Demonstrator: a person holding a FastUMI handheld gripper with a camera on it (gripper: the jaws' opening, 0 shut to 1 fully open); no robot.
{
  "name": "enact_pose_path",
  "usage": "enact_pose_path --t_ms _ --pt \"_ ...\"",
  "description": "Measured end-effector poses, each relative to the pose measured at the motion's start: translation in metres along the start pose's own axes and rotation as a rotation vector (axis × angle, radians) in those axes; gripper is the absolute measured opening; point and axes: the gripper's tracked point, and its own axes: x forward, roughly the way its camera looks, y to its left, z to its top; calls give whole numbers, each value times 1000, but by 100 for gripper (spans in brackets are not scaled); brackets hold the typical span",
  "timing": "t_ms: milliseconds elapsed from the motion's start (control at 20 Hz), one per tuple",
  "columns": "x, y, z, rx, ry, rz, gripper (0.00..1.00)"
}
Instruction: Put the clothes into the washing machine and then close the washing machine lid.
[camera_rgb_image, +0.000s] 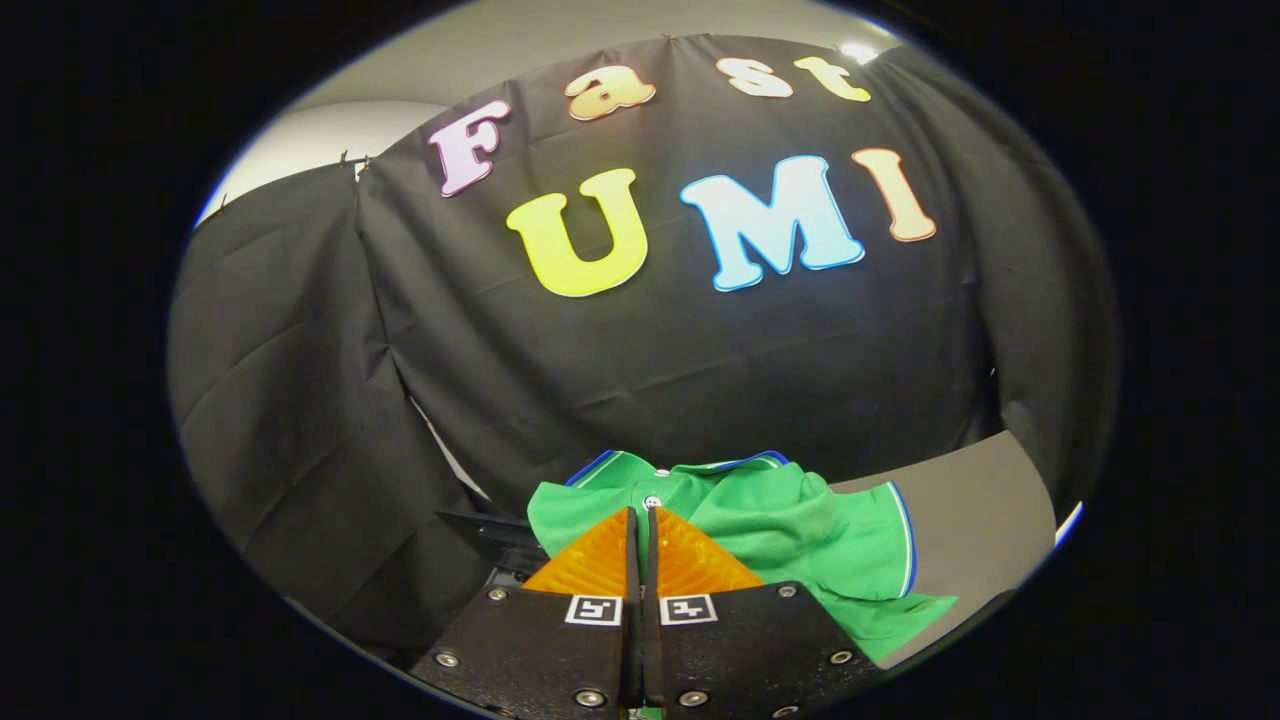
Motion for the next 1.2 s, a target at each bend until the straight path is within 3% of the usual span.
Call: enact_pose_path --t_ms 1200 --pt "49 166 -91 -37 109 176 0"
